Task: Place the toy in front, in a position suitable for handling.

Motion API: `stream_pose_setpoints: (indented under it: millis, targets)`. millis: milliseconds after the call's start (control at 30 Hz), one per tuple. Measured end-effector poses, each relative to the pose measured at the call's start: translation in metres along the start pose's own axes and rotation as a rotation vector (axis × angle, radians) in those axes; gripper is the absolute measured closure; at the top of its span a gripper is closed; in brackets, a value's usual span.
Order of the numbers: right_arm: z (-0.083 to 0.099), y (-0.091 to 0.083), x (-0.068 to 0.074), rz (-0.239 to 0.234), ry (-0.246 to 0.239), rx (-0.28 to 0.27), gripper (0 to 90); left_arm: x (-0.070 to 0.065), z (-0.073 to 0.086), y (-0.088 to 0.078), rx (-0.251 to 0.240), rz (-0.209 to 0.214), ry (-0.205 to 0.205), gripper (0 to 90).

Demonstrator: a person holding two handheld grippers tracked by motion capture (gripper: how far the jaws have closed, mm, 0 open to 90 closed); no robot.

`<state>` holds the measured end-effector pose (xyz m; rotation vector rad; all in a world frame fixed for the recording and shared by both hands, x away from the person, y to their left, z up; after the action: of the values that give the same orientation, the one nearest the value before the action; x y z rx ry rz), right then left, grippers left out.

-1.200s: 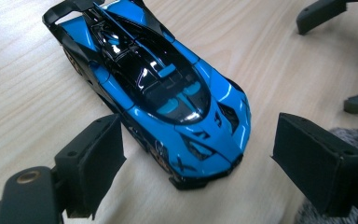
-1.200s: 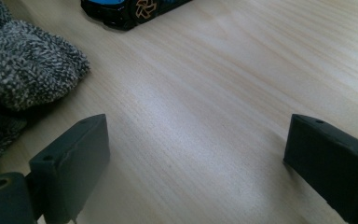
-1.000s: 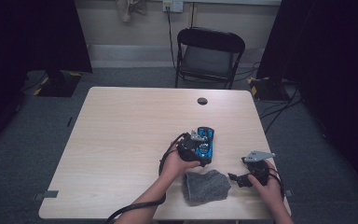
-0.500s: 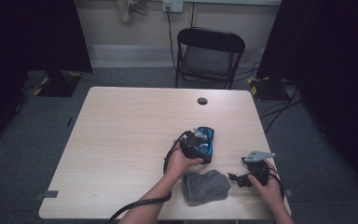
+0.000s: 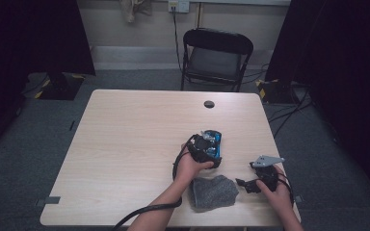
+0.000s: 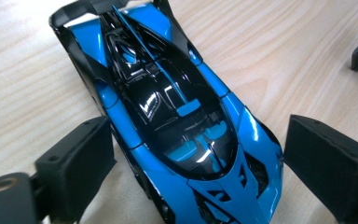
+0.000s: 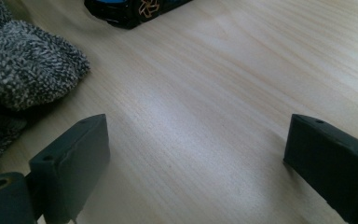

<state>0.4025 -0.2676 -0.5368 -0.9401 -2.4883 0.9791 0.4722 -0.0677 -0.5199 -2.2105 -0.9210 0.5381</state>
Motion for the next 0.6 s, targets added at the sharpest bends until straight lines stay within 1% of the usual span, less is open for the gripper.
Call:
stream_pose_setpoints:
  millis: [100, 167, 200, 333, 400, 467, 600]
  targets:
    - [0.0, 0.0, 0.0, 0.0, 0.0, 0.0, 6.1, -0.0009, 0.0024, 0.0041, 0.015, -0.007, 0.002, 5.7]
    - [0.0, 0.0, 0.0, 0.0, 0.0, 0.0, 6.1, -0.0008, 0.0045, 0.0068, 0.021, -0.01, -0.012, 5.9]
    - [0.0, 0.0, 0.0, 0.0, 0.0, 0.0, 6.1, -0.0011, 0.0046, 0.0072, 0.014, -0.007, -0.027, 6.0]
    - [0.0, 0.0, 0.0, 0.0, 0.0, 0.0, 6.1, -0.0006, 0.0033, 0.0059, 0.022, -0.018, -0.046, 9.5]
    - [0.0, 0.0, 0.0, 0.0, 0.0, 0.0, 6.1, -0.0008, 0.0029, 0.0055, 0.024, -0.02, -0.049, 11.3]
    - [0.0, 0.0, 0.0, 0.0, 0.0, 0.0, 6.1, 0.0, 0.0031, 0.0049, 0.027, -0.024, -0.035, 14.6]
    - [0.0, 0.0, 0.0001, 0.001, 0.0, 0.0, 6.1, -0.0002, 0.0035, 0.0038, 0.038, -0.017, -0.027, 14.7]
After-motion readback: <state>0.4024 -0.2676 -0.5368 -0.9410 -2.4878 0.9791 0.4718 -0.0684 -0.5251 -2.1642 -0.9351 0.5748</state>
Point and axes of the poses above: each handheld gripper's, and its own axes: y roughly forward along the jaws, z roughly out of its underside, x roughly to its left, the point moved 5 cm from there along y, roughly forward along the jaws, and after that the axes turned 3 degrees about -z, right-handed, at the moved point
